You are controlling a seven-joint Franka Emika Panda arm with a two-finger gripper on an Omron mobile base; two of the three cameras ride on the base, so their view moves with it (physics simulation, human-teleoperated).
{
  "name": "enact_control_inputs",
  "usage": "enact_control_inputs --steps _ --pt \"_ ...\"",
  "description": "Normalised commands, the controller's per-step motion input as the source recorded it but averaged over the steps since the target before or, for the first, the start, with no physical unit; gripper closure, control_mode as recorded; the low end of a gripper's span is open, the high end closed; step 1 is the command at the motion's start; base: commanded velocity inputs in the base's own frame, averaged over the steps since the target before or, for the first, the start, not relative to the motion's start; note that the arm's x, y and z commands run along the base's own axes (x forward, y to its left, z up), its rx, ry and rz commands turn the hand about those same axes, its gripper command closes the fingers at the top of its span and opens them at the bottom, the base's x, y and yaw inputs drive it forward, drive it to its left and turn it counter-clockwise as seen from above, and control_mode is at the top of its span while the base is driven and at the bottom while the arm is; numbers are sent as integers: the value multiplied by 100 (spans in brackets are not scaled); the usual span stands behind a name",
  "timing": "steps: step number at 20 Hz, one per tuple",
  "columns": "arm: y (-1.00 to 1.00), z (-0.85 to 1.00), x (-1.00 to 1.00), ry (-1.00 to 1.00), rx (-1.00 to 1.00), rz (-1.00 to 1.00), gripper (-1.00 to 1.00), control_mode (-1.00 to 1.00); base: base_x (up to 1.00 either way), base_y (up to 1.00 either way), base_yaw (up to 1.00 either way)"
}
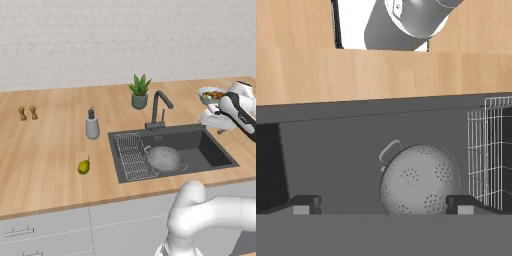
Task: Put the colander in the sink, put the pear in the colander, and turn on the sink faucet and pour water over the colander.
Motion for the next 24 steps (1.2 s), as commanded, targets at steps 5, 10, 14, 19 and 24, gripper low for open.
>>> enact_control_inputs --steps 5,10,14,19,24 --pt "28 71 -98 -8 0 -38 -100 -100 0 0 0" --pt "49 32 -79 0 0 -57 -100 -100 0 0 0" --pt "60 36 -66 1 4 -58 -100 -100 0 0 0" --pt "69 38 -36 6 12 -52 -100 -100 0 0 0" --pt "86 43 -23 3 18 -40 -100 -100 0 0 0"
